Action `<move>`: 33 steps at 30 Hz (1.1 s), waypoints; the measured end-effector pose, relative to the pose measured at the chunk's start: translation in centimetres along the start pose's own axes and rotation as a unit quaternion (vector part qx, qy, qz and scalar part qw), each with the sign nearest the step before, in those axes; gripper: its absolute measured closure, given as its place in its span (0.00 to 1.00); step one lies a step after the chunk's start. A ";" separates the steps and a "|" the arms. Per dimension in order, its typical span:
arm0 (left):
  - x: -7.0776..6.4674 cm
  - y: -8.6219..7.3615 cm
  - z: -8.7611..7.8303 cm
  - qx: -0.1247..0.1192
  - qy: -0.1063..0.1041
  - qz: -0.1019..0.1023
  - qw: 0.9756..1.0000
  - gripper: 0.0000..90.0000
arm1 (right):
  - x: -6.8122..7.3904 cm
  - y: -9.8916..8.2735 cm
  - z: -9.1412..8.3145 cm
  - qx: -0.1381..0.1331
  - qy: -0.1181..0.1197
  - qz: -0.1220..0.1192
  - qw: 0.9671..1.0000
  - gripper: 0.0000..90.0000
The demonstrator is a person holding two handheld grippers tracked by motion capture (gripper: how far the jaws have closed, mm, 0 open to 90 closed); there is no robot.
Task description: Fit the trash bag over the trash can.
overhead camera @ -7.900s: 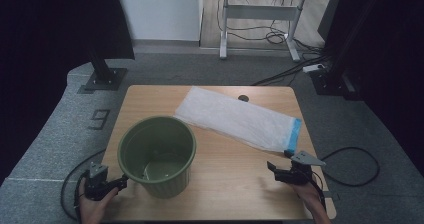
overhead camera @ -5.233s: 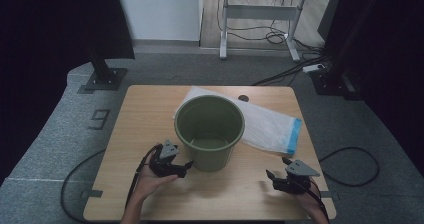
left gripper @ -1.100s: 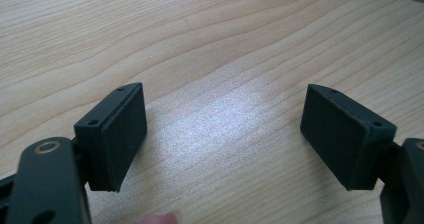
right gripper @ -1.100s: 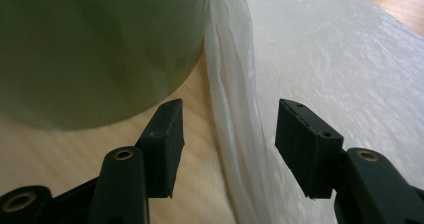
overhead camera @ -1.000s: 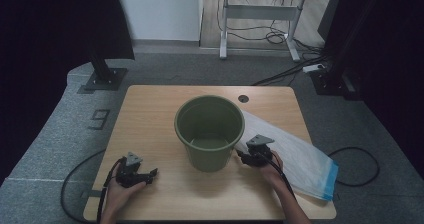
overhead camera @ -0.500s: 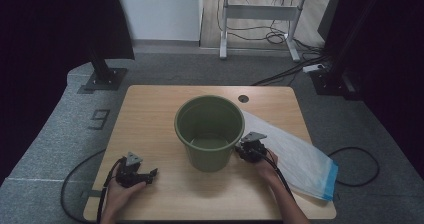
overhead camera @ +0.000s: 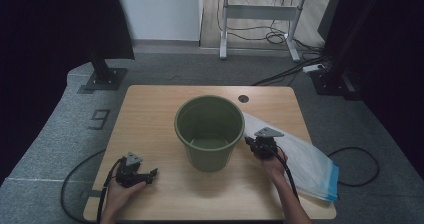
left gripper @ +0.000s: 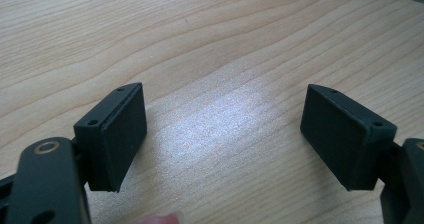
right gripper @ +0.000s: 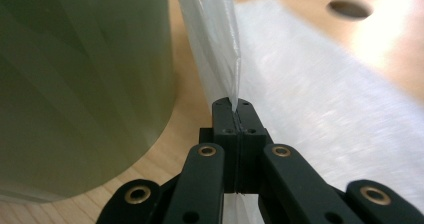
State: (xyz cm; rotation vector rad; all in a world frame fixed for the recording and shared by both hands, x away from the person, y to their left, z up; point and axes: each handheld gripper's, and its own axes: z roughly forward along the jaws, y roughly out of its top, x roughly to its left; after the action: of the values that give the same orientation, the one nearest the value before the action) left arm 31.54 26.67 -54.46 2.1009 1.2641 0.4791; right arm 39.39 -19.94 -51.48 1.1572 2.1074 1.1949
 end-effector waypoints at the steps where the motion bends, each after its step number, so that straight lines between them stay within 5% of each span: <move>1: 0.0 0.0 0.0 0.000 0.000 0.000 1.000 0.20 | -0.2 0.2 -0.5 -0.009 0.000 0.005 1.000 0.98; 6: 0.0 0.0 0.0 0.000 0.000 0.000 1.000 0.20 | -1.2 0.9 -3.1 -0.078 0.015 0.034 0.996 0.99; 17: 0.0 0.0 0.0 0.000 0.000 0.001 1.000 0.20 | -1.9 1.9 -5.9 -0.131 0.002 0.045 0.990 0.99; 23: 0.0 0.0 0.0 0.000 0.000 0.001 1.000 0.20 | -2.3 3.0 -8.3 -0.180 0.006 0.067 0.981 0.99; 26: 0.0 0.0 0.0 0.000 0.000 0.001 1.000 0.20 | -2.8 3.5 -10.0 -0.213 0.017 0.085 0.973 0.99; 33: 0.0 0.0 0.0 0.000 0.001 0.000 1.000 0.21 | -3.2 3.9 -11.8 -0.243 0.022 0.098 0.965 0.99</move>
State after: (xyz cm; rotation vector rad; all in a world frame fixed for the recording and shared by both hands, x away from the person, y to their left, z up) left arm 31.54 26.68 -54.45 2.1012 1.2649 0.4804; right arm 34.54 -27.15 -42.07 1.1242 1.6144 1.7195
